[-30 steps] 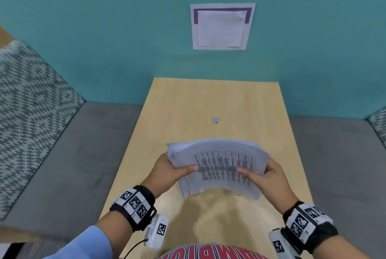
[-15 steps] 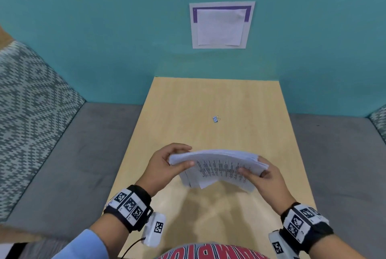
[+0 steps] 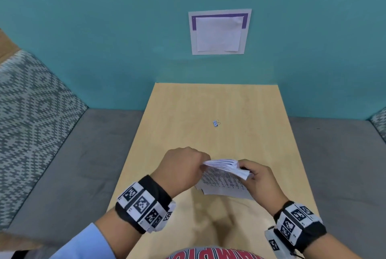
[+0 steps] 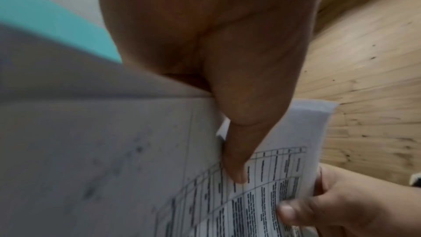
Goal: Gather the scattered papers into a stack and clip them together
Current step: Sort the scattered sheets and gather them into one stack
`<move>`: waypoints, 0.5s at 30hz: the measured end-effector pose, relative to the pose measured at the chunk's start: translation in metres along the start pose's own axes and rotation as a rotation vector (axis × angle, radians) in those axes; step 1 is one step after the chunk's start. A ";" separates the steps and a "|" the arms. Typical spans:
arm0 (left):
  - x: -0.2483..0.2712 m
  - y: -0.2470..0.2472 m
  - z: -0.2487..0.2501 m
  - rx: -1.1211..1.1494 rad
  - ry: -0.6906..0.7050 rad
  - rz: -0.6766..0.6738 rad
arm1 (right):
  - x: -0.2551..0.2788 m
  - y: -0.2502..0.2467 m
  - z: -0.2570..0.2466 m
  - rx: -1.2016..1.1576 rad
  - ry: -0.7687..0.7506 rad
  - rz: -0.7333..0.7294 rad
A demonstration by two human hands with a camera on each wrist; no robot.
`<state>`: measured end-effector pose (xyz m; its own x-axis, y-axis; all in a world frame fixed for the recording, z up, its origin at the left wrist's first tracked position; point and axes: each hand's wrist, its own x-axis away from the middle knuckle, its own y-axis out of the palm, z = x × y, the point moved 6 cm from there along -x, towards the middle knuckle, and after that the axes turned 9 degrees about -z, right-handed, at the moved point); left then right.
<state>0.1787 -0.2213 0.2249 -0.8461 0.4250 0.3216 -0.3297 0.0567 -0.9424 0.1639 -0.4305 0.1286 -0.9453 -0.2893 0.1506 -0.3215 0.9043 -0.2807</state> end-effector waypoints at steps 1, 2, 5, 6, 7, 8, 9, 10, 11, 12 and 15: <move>0.000 0.002 -0.002 0.028 -0.004 0.001 | 0.001 -0.005 0.000 -0.005 0.005 0.018; 0.001 0.003 -0.007 0.072 0.003 0.013 | 0.004 -0.013 0.004 -0.002 0.030 0.041; 0.010 -0.003 -0.036 0.393 -0.005 0.077 | 0.018 -0.044 0.031 0.076 0.184 0.108; 0.014 -0.005 -0.048 0.532 -0.005 0.099 | 0.024 -0.055 0.040 0.091 0.255 0.124; 0.019 -0.007 -0.059 0.682 -0.011 0.103 | 0.029 -0.063 0.046 0.075 0.303 0.136; 0.024 -0.008 -0.068 0.838 -0.016 0.094 | 0.033 -0.068 0.050 0.005 0.319 0.135; 0.029 -0.007 -0.075 0.984 -0.023 0.075 | 0.033 -0.070 0.048 -0.113 0.296 0.112; 0.032 -0.005 -0.080 1.119 -0.035 0.059 | 0.032 -0.070 0.044 -0.260 0.277 0.079; 0.035 0.000 -0.083 1.233 -0.039 0.047 | 0.031 -0.068 0.036 -0.398 0.267 0.035; 0.037 0.005 -0.085 1.320 -0.047 0.050 | 0.029 -0.067 0.028 -0.496 0.259 0.002; 0.037 0.015 -0.089 1.488 -0.045 0.139 | 0.024 -0.067 -0.008 -0.464 0.173 -0.041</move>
<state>0.1794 -0.1242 0.2147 -0.9085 0.3205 0.2681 -0.3379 -0.9410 -0.0200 0.1633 -0.4956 0.1590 -0.8966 -0.3069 0.3193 -0.2626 0.9489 0.1748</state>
